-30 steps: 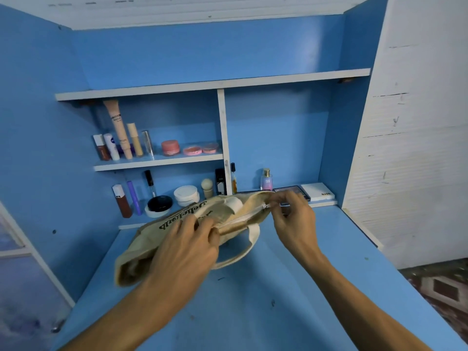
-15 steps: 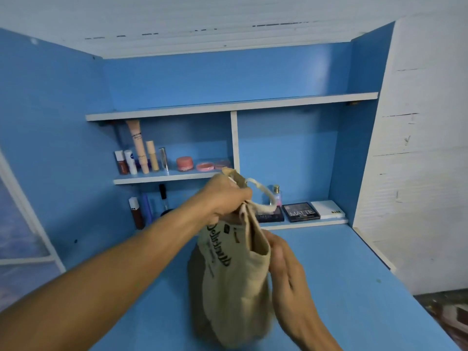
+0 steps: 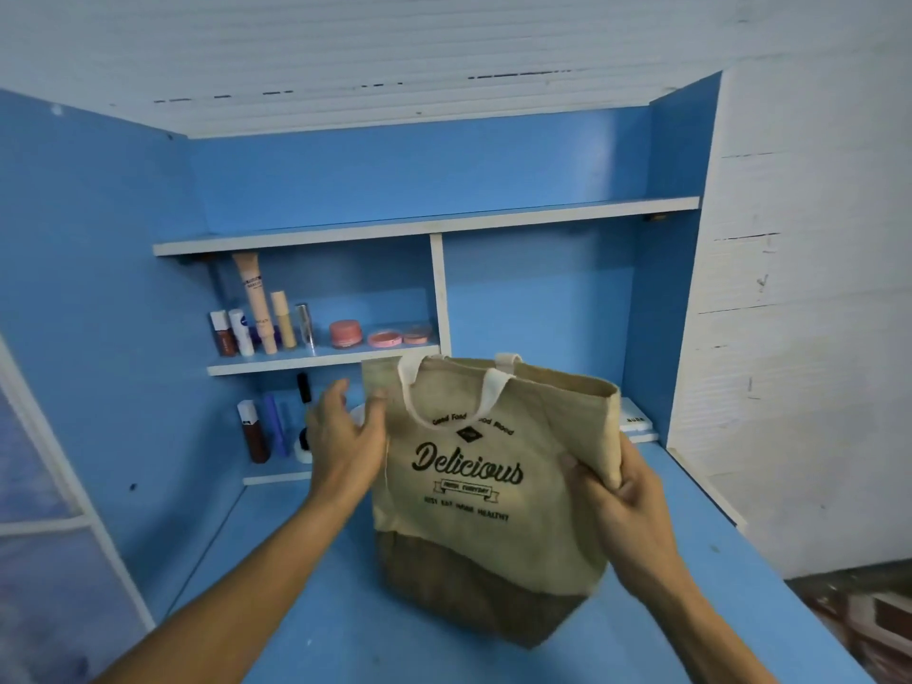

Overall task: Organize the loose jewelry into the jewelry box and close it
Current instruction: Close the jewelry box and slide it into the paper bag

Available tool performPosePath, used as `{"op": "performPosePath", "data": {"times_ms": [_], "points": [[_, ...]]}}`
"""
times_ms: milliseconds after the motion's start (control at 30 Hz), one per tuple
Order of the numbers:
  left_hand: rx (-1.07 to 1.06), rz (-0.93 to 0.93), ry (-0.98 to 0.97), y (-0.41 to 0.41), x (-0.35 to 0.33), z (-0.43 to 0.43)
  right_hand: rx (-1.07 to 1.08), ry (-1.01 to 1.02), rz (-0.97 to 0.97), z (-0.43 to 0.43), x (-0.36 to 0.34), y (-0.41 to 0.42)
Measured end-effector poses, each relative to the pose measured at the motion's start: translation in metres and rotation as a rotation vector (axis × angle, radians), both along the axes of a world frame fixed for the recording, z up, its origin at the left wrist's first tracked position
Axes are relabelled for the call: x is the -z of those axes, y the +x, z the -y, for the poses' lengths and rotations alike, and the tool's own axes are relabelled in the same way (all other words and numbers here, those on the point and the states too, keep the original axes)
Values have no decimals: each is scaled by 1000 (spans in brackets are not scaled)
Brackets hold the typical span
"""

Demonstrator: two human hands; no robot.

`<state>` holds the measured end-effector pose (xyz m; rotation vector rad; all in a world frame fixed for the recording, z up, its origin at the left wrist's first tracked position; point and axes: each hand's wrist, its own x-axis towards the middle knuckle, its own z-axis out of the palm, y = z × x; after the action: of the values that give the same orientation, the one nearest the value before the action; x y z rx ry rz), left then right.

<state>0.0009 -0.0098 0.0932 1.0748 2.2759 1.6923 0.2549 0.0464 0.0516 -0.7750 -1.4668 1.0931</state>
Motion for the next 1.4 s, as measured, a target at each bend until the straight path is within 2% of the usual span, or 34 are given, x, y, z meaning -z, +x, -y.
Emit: {"op": "performPosePath", "data": {"times_ms": [67,100,167,333,633,833,933,1100,1267,1333,1400], "points": [[116,344,-76,-9,17,5,-43,-4,9,-10,-8,7],[214,460,-89,-5,22,8,-60,-6,9,-14,-11,9],[300,492,-47,-1,26,12,-91,-14,-3,-20,-20,11],[249,315,176,-1,-2,17,-57,25,-41,-39,-56,13],[340,40,533,-17,-145,22,36,379,-141,-86,-198,-20],[220,-203,672,-51,-234,-19,80,522,-164,-128,-298,-59],[146,-313,712,-75,-264,-49,167,555,-71,-151,-329,-84],[119,-368,702,-111,-275,-94,229,540,13,-184,-344,-117],[36,-344,460,-114,-245,-120,187,372,168,-198,-310,-140],[-44,-412,457,-103,-232,-117,212,386,174,-190,-286,-145],[-80,-557,415,-94,-216,-115,213,453,173,-178,-261,-149]]}}
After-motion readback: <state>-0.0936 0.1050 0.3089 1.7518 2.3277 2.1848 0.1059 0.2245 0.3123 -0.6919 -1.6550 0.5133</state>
